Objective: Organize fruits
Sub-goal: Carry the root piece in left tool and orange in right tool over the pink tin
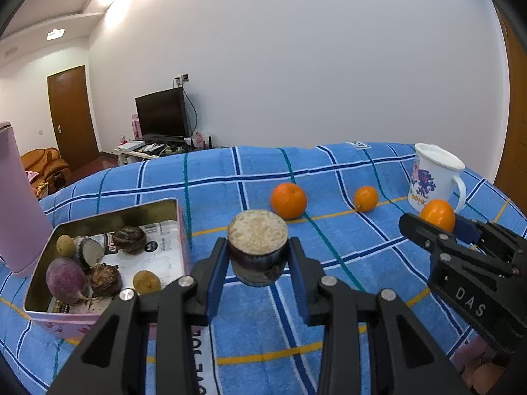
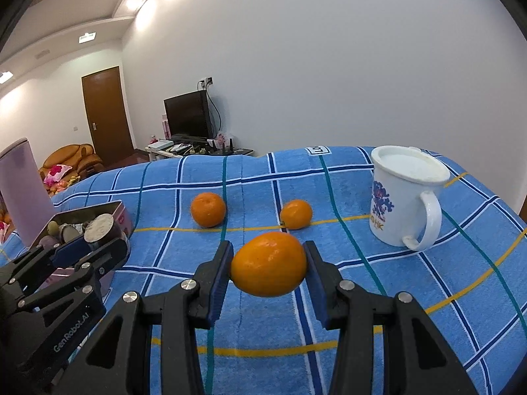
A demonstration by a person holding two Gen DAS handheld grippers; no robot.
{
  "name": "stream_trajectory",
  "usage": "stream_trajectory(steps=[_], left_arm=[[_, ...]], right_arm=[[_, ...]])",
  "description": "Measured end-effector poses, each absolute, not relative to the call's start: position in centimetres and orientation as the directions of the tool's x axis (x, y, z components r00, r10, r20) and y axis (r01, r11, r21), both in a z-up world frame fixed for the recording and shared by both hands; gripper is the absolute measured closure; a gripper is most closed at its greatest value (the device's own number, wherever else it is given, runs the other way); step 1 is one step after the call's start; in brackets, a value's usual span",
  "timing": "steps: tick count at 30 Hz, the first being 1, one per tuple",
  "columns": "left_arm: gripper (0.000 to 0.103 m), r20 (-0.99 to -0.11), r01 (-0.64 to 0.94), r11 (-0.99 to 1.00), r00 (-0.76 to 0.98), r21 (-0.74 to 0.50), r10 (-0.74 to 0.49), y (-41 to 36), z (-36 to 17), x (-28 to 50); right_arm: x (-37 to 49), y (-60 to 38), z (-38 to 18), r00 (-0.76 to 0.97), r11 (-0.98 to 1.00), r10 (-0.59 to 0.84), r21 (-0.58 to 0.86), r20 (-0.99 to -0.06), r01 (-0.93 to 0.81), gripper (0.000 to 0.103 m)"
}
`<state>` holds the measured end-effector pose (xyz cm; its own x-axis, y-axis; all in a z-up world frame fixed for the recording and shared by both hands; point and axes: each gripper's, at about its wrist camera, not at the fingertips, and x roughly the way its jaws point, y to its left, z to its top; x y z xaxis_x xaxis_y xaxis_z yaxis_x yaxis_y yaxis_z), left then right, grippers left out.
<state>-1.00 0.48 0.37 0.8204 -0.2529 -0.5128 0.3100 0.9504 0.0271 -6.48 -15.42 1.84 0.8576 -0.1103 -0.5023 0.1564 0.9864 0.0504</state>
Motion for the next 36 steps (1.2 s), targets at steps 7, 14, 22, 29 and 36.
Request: stream_trajectory(steps=[7, 14, 22, 29, 36], left_arm=[[0.065, -0.504, 0.314, 0.949, 0.825, 0.036, -0.254, 1.1, 0.8, -1.4], [0.065, -0.482, 0.302, 0.953, 0.839, 0.029, -0.251, 3.0, 1.8, -1.1], [0.065, -0.476, 0.239, 0.971, 0.855, 0.008, -0.207, 6.7, 2.2, 0.3], [0.065, -0.468, 0.173, 0.985, 0.871, 0.006, -0.15, 10.2, 2.4, 1.1], [0.065, -0.472, 0.111, 0.994, 0.876, -0.005, -0.1, 13.4, 2.4, 2.1]], right_arm=[[-6.6, -14.6, 1.7, 0.853, 0.989, -0.081, 0.065, -0.516, 0.133, 0.058], [-6.1, -13.7, 1.5, 0.845, 0.99, -0.065, 0.07, -0.531, 0.12, 0.058], [-5.1, -10.5, 1.8, 0.847, 0.995, -0.013, 0.08, -0.532, 0.066, 0.058], [-4.0, -7.0, 2.4, 0.853, 0.995, 0.043, 0.095, -0.521, 0.007, 0.058], [-2.7, -3.8, 2.5, 0.853, 0.993, 0.092, 0.109, -0.514, -0.041, 0.058]])
